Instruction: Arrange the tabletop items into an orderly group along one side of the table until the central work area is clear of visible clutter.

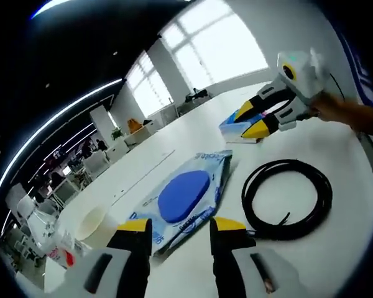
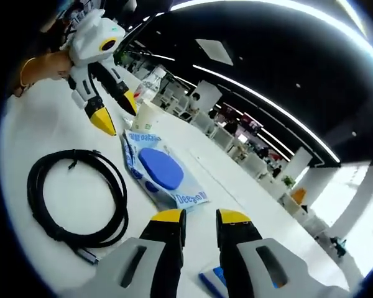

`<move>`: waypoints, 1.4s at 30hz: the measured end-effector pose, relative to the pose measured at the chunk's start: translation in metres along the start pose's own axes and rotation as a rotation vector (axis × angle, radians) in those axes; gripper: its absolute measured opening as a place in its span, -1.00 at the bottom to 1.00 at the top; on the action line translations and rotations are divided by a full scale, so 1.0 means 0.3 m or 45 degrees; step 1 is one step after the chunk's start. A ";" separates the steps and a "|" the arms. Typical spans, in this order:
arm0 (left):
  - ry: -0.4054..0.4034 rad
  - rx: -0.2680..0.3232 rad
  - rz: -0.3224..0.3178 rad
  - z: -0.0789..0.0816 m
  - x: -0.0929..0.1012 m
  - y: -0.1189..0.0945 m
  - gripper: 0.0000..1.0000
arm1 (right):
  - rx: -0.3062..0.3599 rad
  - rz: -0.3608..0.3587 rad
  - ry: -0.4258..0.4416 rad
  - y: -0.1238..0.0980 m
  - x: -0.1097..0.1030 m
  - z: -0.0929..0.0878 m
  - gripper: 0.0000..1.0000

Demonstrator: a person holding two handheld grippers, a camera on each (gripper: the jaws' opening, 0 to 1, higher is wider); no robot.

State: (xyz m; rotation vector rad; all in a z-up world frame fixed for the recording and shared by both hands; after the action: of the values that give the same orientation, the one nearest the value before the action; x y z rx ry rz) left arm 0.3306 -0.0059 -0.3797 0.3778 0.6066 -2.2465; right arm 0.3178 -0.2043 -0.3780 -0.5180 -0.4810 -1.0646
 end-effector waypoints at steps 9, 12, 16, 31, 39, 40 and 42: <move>0.003 0.038 -0.075 0.066 0.096 0.050 -0.28 | -0.006 -0.034 0.011 -0.045 0.042 -0.025 -0.66; -0.001 0.045 -0.090 0.082 0.115 0.064 -0.28 | -0.010 -0.042 0.015 -0.064 0.058 -0.037 -0.66; 0.000 0.054 -0.115 0.106 0.146 0.081 -0.28 | -0.018 -0.060 0.032 -0.085 0.082 -0.058 -0.66; -0.036 0.123 -0.250 0.225 0.307 0.195 -0.28 | -0.045 -0.114 0.092 -0.166 0.154 -0.137 -0.66; -0.087 0.175 -0.304 0.268 0.363 0.242 -0.31 | -0.056 -0.165 0.134 -0.213 0.209 -0.186 -0.67; -0.093 0.175 -0.310 0.271 0.370 0.249 -0.31 | -0.057 -0.169 0.140 -0.218 0.213 -0.192 -0.67; -0.099 0.169 -0.316 0.278 0.386 0.264 -0.31 | -0.060 -0.173 0.158 -0.228 0.219 -0.207 -0.67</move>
State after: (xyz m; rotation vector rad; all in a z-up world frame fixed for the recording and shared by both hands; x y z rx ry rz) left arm 0.3060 -0.1671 -0.3849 0.2918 0.4871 -2.5351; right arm 0.2900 -0.3141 -0.3758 -0.4621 -0.3863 -1.2330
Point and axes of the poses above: the point that each gripper's makers call its tool centre point, and the gripper's own axes: y roughly forward along the fingers, x roughly to its right, z roughly out of its top, the point moved 2 cm from there along -y, roughly backward along the fingers, and after that the axes turned 4 degrees about x, right-handed, at the moved point
